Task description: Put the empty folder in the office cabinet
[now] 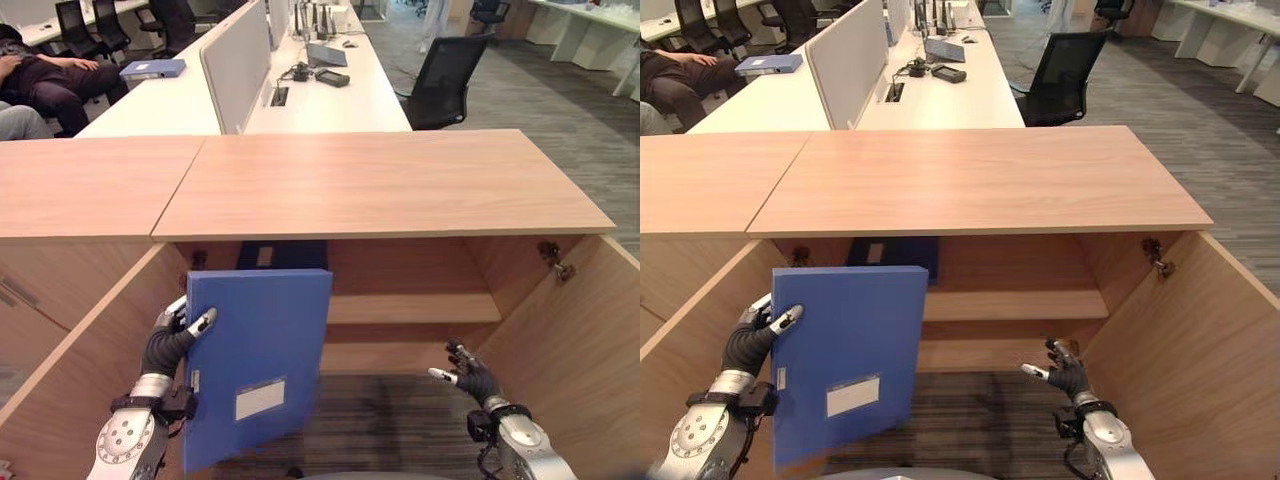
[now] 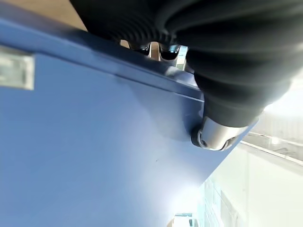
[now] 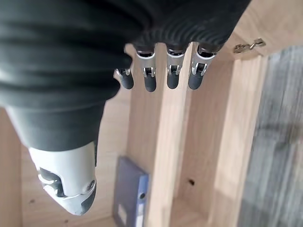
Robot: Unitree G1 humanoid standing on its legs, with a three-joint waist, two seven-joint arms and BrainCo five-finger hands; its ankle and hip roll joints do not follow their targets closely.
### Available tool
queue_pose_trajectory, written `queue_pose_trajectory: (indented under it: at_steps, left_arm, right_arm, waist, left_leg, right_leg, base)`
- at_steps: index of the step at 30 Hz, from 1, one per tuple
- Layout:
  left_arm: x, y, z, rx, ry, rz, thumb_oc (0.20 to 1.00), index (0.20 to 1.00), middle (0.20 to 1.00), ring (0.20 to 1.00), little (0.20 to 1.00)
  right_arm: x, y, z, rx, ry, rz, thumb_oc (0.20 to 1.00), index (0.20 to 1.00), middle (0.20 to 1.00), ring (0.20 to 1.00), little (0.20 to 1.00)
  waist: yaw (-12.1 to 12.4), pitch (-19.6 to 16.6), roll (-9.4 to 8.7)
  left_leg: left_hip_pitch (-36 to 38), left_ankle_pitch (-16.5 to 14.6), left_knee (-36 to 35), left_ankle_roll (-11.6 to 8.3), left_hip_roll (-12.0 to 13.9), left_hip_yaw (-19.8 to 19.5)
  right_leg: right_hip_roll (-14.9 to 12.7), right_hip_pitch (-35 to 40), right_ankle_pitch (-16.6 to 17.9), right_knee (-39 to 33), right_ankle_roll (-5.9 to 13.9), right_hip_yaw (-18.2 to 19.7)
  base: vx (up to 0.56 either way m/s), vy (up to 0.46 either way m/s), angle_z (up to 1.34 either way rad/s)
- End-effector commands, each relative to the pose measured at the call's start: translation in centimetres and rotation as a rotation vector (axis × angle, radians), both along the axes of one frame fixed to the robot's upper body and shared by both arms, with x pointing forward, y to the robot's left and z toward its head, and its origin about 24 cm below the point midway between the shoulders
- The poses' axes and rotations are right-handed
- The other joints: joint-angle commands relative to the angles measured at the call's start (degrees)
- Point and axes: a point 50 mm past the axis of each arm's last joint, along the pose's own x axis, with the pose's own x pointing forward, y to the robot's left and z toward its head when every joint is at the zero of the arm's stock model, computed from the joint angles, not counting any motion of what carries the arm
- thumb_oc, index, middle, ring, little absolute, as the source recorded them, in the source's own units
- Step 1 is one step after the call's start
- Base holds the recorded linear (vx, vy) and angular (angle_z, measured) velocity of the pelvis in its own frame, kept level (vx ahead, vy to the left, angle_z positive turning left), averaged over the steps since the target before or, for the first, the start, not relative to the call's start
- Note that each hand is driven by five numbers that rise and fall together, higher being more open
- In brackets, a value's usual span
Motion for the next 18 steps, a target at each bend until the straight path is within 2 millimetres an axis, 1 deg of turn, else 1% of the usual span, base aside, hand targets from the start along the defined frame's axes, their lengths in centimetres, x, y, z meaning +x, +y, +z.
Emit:
queue_pose_trajectory:
  at_steps: [1, 3, 5, 6, 8, 12, 15, 18]
  left_arm:
    - [1.6, -0.7, 3.8, 0.061, -0.21, -0.065, 0.2, 0.2, 0.2, 0.2, 0.2]
    - [1.7, -0.8, 4.0, 0.065, -0.221, -0.075, 0.2, 0.2, 0.2, 0.2, 0.2]
    - [2.1, -0.9, 3.9, 0.072, -0.227, -0.087, 0.2, 0.2, 0.2, 0.2, 0.2]
    - [2.1, -0.9, 3.9, 0.071, -0.229, -0.09, 0.2, 0.2, 0.2, 0.2, 0.2]
    - [2.6, -1.4, 4.3, 0.058, -0.26, -0.121, 0.2, 0.2, 0.2, 0.2, 0.2]
    - [3.3, -2.8, 4.9, 0.031, -0.297, -0.189, 0.2, 0.2, 0.2, 0.2, 0.2]
    - [3.6, -3.6, 5.1, 0.017, -0.309, -0.229, 0.2, 0.2, 0.2, 0.2, 0.2]
    - [4.2, -4.6, 5.2, 0.012, -0.318, -0.273, 0.2, 0.2, 0.2, 0.2, 0.2]
  right_arm:
    - [2.8, 1.7, 1.7, 0.119, -0.107, 0.093, 1.0, 1.0, 1.0, 1.0, 1.0]
    - [3.1, 2.2, 2.2, 0.162, -0.123, 0.127, 1.0, 1.0, 1.0, 1.0, 1.0]
    - [3.6, 3.5, 3.0, 0.305, -0.152, 0.19, 1.0, 1.0, 1.0, 1.0, 1.0]
    - [3.6, 3.7, 3.1, 0.324, -0.152, 0.2, 1.0, 1.0, 1.0, 1.0, 1.0]
    - [4.0, 5.5, 3.3, 0.383, -0.144, 0.302, 1.0, 1.0, 1.0, 1.0, 1.0]
    - [4.6, 7.7, 3.4, 0.361, -0.122, 0.438, 1.0, 1.0, 1.0, 1.0, 1.0]
    - [4.9, 9.0, 3.5, 0.365, -0.12, 0.5, 1.0, 1.0, 1.0, 1.0, 1.0]
    - [5.4, 10.8, 4.0, 0.387, -0.138, 0.563, 1.0, 1.0, 1.0, 1.0, 1.0]
  waist:
    - [0.1, 0.0, -2.53]
    - [0.2, -0.1, -2.64]
    - [0.5, -0.2, -2.79]
    - [0.6, -0.1, -2.81]
    - [1.1, -0.2, -2.92]
    - [1.4, -0.3, -3.05]
    - [1.6, -0.3, -3.07]
    - [1.8, -0.5, -3.11]
  left_leg:
    - [1.3, -6.3, 0.2, 0.48, -0.9, -2.3]
    - [1.2, -6.2, 0.2, 0.38, -0.8, -2.2]
    - [1.2, -6.2, 0.2, 0.23, -0.7, -2.1]
    - [1.2, -6.1, 0.2, 0.19, -0.7, -2.1]
    - [1.1, -6.0, 0.2, 0.04, -0.6, -2.1]
    - [1.0, -6.0, 0.2, -0.06, -0.6, -2.1]
    - [0.9, -5.9, 0.2, -0.05, -0.6, -2.2]
    - [0.9, -5.9, 0.2, -0.04, -0.5, -2.2]
  right_leg:
    - [-0.2, 1.3, -4.2, 0.5, 0.67, -0.7]
    - [-0.2, 1.3, -4.2, 0.5, 0.68, -0.7]
    - [-0.3, 1.3, -4.2, 0.5, 0.68, -0.8]
    - [-0.3, 1.3, -4.2, 0.5, 0.69, -0.9]
    - [-0.3, 1.3, -4.2, 0.5, 0.7, -1.0]
    - [-0.4, 1.2, -4.2, 0.5, 0.7, -1.1]
    - [-0.4, 1.2, -4.2, 0.5, 0.67, -1.1]
    - [-0.4, 1.2, -4.1, 0.5, 0.65, -1.0]
  base:
    - [0.0, 0.0, 0.0]
    - [0.0, 0.0, 0.0]
    - [0.0, 0.0, 0.0]
    - [0.0, 0.0, 0.0]
    - [0.0, 0.0, 0.0]
    - [0.0, 0.0, 0.0]
    - [0.0, 0.0, 0.0]
    - [0.0, 0.0, 0.0]
